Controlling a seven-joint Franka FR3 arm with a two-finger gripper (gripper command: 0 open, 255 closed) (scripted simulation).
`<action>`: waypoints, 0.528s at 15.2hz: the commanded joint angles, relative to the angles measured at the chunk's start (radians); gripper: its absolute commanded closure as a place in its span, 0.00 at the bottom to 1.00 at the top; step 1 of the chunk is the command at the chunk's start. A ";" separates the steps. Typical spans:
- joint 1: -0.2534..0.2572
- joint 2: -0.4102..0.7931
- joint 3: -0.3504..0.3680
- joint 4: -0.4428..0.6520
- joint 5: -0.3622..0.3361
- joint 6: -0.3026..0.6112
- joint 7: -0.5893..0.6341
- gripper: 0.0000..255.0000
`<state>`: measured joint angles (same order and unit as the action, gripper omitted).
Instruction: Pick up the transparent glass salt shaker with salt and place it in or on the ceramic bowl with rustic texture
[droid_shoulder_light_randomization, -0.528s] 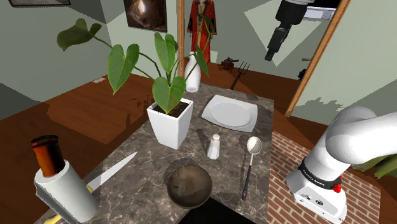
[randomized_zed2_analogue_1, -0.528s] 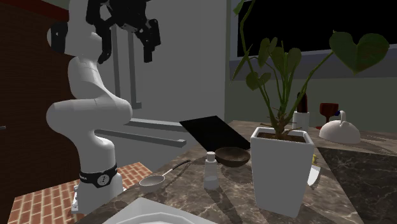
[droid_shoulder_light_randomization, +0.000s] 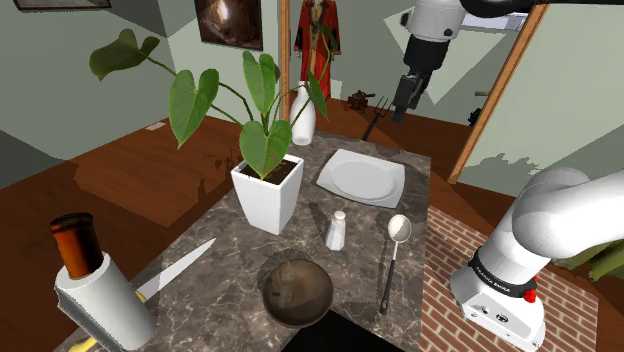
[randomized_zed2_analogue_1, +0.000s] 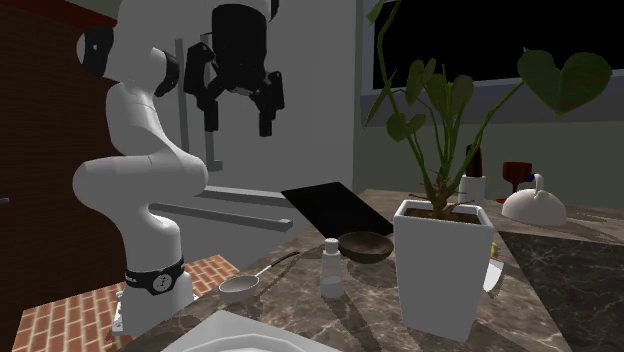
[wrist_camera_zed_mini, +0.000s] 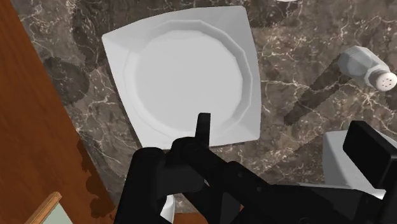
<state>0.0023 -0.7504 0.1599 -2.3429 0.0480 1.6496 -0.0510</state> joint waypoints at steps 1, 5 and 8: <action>0.008 0.031 0.038 -0.025 0.030 0.031 0.052 0.00; 0.018 0.110 0.101 -0.056 0.079 0.095 0.137 0.00; 0.026 0.181 0.148 -0.069 0.113 0.146 0.199 0.00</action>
<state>0.0260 -0.5932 0.2933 -2.4043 0.1491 1.7750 0.1273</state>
